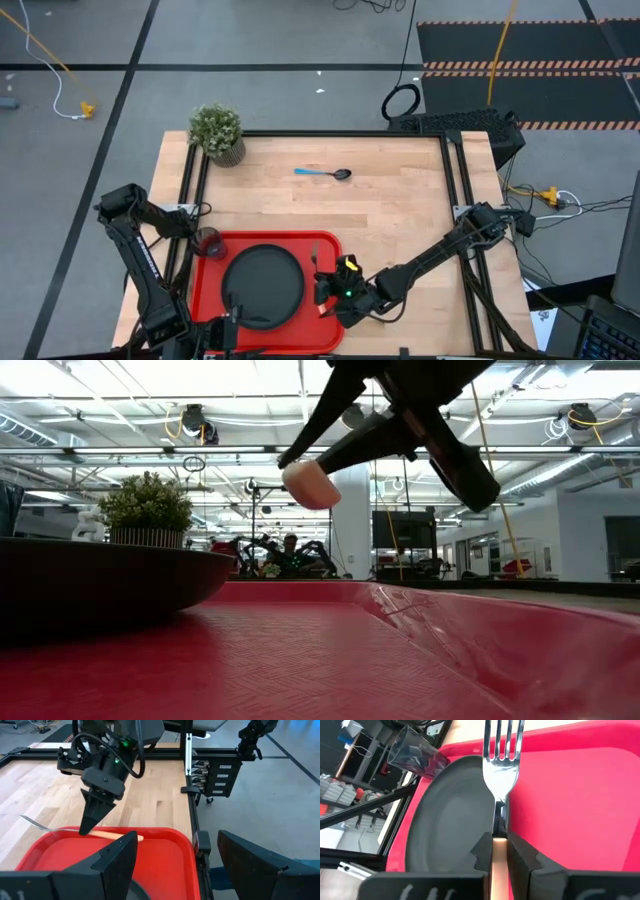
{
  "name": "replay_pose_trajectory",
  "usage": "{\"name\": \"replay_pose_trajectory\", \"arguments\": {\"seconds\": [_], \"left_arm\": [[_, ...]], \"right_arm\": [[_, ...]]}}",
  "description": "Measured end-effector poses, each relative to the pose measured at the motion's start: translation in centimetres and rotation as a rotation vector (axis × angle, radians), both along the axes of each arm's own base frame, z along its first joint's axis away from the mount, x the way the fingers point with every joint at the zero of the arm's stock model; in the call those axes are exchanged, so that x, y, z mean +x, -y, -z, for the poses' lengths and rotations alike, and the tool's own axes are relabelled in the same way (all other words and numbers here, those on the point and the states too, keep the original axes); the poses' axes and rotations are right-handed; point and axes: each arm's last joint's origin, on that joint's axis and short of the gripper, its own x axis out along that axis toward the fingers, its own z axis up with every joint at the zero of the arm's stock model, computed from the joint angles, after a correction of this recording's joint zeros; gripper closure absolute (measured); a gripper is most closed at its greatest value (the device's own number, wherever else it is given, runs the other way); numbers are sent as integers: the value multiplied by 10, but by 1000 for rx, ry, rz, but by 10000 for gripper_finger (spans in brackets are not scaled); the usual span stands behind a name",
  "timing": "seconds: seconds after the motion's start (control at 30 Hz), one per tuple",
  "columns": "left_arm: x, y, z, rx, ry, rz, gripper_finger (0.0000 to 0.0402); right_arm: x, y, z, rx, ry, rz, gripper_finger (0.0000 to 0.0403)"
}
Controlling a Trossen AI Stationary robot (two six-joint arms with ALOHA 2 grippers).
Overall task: Pick and place plate/cup/fork/spoon on tray
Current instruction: Put the orange fork on the red serving tray on the right side of the black plate
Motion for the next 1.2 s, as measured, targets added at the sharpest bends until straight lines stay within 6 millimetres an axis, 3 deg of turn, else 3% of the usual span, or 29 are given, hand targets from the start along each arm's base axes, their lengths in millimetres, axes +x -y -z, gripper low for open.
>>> {"name": "replay_pose_trajectory", "arguments": {"seconds": [1.07, 1.2], "left_arm": [[0, 0, 0, -5, 1, -2, 124], [0, 0, 0, -5, 1, -2, 124]], "right_arm": [[-9, -1, 10, 28, 1, 58, 382], [-4, -4, 21, 35, 11, 59, 381]]}}
